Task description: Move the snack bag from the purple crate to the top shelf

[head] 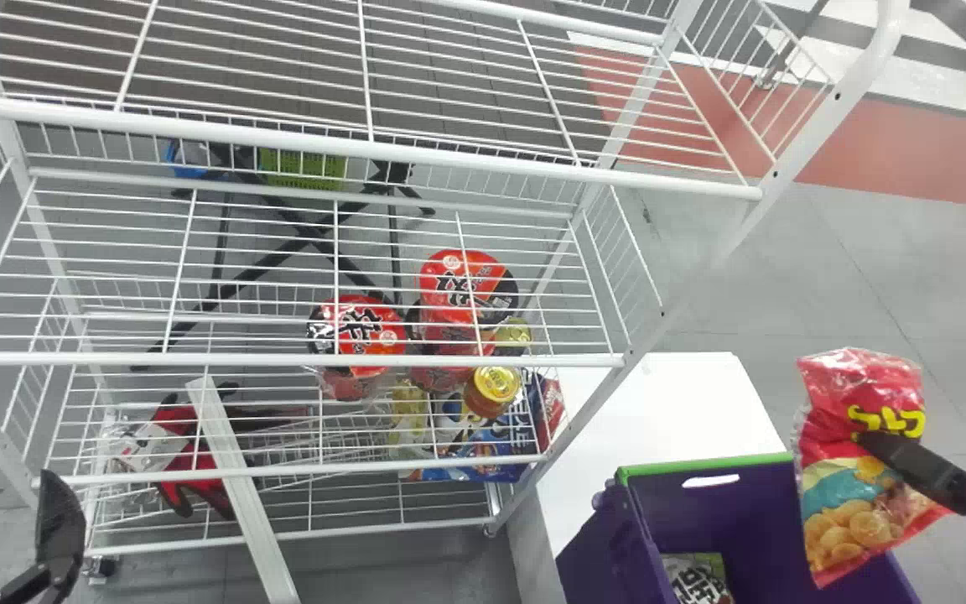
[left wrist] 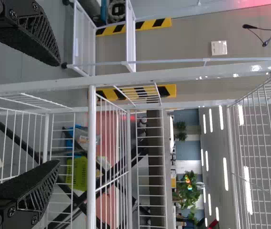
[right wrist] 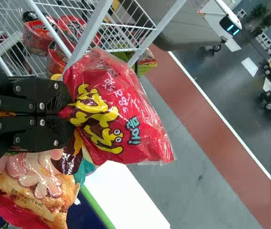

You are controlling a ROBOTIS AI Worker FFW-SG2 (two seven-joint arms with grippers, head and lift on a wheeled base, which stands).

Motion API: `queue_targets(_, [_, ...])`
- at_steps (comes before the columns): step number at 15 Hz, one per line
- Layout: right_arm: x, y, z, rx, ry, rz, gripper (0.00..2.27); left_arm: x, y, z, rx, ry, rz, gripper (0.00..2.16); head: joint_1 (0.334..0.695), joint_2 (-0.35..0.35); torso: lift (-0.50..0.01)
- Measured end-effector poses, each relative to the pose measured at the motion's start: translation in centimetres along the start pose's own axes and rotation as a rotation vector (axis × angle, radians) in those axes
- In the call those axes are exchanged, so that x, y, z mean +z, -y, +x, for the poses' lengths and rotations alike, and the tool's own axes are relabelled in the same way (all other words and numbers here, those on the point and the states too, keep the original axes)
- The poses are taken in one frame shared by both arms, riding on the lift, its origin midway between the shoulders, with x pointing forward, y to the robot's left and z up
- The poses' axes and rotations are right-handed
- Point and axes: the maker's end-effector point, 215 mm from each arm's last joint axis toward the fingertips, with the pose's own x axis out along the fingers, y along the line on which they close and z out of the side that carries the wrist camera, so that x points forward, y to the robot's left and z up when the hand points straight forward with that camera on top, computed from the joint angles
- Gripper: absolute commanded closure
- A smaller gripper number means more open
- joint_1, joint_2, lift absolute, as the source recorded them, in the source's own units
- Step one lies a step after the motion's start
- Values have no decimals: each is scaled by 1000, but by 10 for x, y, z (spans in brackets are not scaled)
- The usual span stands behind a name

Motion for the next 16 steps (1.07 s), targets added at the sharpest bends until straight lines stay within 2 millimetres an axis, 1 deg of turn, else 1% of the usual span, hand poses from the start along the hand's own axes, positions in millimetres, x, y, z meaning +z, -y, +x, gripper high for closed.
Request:
queue_targets(8, [-11, -2, -2, 27, -9, 24, 2260, -1, 4, -2, -4, -9, 3, 83, 695, -350, -243])
queue_targets(16, [-15, 1, -6, 28, -15, 32, 2260, 3, -4, -2, 15, -2, 5, 87, 695, -350, -211])
